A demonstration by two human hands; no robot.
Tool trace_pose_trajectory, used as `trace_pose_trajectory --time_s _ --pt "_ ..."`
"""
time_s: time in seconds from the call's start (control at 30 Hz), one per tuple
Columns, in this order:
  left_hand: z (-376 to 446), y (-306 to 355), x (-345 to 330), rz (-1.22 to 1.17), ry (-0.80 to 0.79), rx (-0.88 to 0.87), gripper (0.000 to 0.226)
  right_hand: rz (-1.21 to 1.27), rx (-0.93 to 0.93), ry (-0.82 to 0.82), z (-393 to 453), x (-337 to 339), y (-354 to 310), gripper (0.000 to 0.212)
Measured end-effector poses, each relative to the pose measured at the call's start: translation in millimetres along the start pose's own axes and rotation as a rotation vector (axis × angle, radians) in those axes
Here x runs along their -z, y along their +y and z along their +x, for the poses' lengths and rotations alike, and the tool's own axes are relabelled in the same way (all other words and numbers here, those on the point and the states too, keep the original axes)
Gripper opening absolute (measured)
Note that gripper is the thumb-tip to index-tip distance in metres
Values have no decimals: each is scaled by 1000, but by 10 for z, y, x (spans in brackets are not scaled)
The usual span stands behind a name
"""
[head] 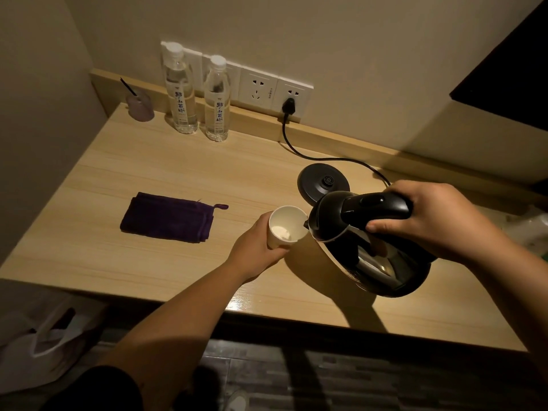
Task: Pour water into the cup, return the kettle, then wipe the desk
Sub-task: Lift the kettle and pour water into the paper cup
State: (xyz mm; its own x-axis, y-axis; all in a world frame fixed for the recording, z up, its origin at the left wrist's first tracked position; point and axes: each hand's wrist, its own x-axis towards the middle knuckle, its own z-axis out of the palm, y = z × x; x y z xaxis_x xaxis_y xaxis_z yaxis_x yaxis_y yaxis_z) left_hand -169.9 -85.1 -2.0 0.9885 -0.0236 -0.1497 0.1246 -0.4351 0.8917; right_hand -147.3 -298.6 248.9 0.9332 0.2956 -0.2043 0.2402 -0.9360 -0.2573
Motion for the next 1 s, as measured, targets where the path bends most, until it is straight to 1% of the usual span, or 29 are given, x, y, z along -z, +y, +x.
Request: trace_pose_trajectory --time_s 0.27,0.43,0.67,1.0 --pt "4 -6 -6 10 5 -2 85 -20 16 -46 26 54 -78 31" --pt "4 -8 0 16 2 -11 84 -67 41 -35 58 85 -141 30" --pt "11 -6 5 15 -5 -3 83 -115 48 -43 100 116 -192 36" --pt "9 -4 2 18 -3 -9 84 -142 66 -63 137 129 -190 34"
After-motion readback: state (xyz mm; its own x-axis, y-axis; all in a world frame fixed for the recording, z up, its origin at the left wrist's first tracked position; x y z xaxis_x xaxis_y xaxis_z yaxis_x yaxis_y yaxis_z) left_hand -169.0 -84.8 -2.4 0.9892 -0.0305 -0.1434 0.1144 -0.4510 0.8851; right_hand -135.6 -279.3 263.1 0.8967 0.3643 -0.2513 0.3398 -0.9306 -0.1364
